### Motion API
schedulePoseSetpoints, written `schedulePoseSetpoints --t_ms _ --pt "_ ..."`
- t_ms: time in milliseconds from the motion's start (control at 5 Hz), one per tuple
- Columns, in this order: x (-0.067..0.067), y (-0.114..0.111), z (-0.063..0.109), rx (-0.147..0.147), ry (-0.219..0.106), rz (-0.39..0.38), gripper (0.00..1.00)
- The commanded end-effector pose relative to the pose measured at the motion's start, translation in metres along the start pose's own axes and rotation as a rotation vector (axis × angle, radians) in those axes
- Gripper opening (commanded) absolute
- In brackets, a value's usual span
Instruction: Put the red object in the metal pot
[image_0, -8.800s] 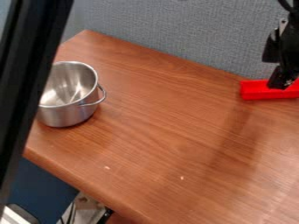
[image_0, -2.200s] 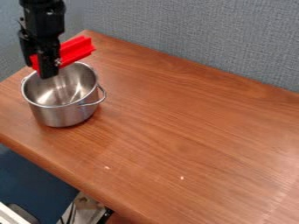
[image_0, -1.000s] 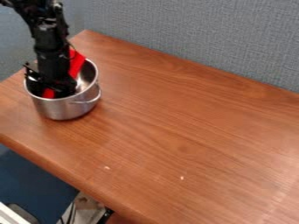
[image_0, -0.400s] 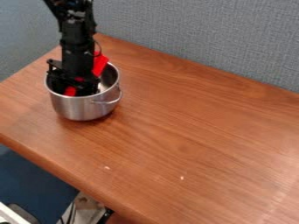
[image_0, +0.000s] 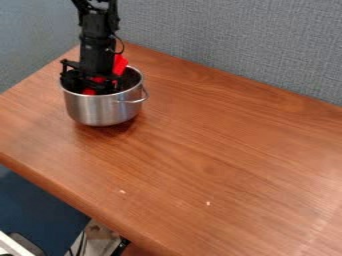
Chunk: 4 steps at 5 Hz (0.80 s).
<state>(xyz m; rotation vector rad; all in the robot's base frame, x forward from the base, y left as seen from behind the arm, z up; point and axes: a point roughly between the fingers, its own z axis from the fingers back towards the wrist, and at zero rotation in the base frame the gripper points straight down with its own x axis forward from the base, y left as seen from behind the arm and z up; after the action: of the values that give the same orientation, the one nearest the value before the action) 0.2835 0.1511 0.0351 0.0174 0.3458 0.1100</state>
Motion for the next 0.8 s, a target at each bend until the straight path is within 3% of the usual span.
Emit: schedulePoseSetpoints --t_ms 0,200,400,600 --pt "0.004 0.009 0.012 -0.011 -0.031 0.016 0.0" --pt "0.01 0.013 0.014 -0.029 -0.03 0.024 0.0" --pt "0.012 0.005 0.022 0.021 -0.022 -0.006 0.0" --pt "0.012 -0.004 0.029 -0.007 -0.018 0.063 0.0"
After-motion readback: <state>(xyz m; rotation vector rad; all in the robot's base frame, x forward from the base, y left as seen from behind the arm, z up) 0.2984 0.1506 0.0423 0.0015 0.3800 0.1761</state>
